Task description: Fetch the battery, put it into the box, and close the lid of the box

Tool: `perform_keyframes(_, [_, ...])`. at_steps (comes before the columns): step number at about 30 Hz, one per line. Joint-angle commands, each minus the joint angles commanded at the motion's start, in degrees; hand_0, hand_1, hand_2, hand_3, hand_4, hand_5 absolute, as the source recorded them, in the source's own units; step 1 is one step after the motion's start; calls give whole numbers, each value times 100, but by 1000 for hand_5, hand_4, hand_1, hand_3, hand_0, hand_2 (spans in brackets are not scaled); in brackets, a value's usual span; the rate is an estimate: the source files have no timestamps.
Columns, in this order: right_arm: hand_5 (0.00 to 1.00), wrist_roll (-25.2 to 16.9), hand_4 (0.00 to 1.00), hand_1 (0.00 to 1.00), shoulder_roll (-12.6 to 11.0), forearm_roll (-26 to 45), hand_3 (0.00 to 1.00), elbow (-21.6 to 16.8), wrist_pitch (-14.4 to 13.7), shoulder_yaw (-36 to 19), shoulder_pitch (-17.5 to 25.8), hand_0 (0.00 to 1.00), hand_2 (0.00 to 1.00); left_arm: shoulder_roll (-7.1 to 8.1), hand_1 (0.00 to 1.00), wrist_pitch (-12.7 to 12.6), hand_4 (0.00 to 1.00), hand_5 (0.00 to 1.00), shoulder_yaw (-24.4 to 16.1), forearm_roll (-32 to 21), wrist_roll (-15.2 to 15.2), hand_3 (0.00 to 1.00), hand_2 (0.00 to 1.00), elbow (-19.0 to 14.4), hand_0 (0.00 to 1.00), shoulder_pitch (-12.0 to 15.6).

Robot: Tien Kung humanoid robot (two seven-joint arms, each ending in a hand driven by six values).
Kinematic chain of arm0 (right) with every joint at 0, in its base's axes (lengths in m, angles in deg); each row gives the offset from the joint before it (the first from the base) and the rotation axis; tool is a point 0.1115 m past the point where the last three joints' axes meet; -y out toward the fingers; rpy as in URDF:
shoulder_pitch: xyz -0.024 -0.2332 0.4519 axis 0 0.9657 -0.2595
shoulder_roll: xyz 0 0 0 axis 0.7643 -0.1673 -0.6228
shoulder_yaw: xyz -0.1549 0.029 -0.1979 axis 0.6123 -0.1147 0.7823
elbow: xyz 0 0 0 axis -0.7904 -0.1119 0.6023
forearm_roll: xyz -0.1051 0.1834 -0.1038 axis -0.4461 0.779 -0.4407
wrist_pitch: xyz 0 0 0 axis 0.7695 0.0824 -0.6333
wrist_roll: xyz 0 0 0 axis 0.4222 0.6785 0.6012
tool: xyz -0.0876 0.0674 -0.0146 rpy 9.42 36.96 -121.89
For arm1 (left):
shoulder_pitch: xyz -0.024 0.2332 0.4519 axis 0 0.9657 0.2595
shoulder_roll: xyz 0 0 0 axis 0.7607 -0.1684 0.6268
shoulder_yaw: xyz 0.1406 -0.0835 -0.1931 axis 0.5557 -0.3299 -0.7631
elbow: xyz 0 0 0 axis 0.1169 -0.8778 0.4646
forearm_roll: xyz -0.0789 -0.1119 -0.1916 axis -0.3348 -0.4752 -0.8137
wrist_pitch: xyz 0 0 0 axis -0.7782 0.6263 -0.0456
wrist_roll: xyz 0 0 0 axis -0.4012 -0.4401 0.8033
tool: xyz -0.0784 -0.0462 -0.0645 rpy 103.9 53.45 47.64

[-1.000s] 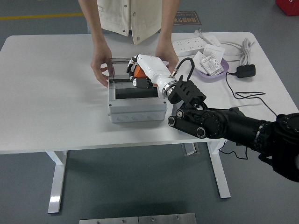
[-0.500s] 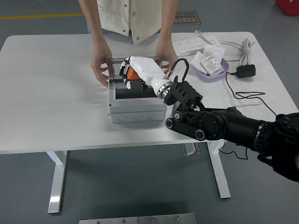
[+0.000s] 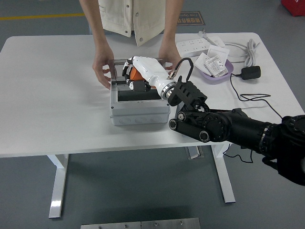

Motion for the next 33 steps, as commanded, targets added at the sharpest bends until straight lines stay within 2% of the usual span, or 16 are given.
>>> perform_keyframes(5, [2,39,51,295,0,-36,320,44,185,-20,8,259,372,-4,777,1,682,232,25,-17,6,700,689,0,632,-15])
perform_keyframes(6, [2,48,161,320,0,-49,354,51,216,-29,12,287,398,-4,777,0,682,232,25,-16,7,701,689,0,632,-15])
perform_keyframes(10, [2,92,161,320,0,-108,354,74,318,-83,41,287,398,-4,777,2,682,232,16,-2,2,701,689,0,632,-17])
perform_keyframes(11, [10,103,462,481,0,-120,575,78,346,-97,47,566,527,-4,776,2,682,231,11,4,1,701,688,0,633,-20])
perform_keyframes(17, [10,155,462,481,0,-180,575,93,531,-163,66,566,527,-8,776,5,682,231,-26,41,-10,701,688,0,633,-26])
perform_keyframes(18, [131,161,483,616,0,-185,652,96,563,-172,69,703,609,-9,776,6,682,231,-46,62,-16,702,687,0,632,-24])
perform_keyframes(23, [131,210,483,616,0,-196,652,121,768,-222,77,703,609,-13,776,6,682,231,-170,186,-56,702,687,0,632,-5])
perform_keyframes(24, [227,224,530,616,0,-191,661,127,813,-230,80,732,624,-13,776,6,681,231,-183,199,-60,703,686,0,633,-3])
perform_keyframes(29, [227,274,530,616,0,-174,661,144,942,-259,95,732,624,-14,776,3,681,231,-192,205,-60,703,686,0,633,-1])
perform_keyframes(30, [508,277,775,704,0,-164,698,146,946,-258,96,825,703,-15,776,3,682,232,-191,206,-60,703,687,0,632,-2])
perform_keyframes(33, [508,272,775,704,0,-101,698,134,914,-229,97,825,703,-19,776,2,682,232,-170,191,-55,703,687,0,632,-5])
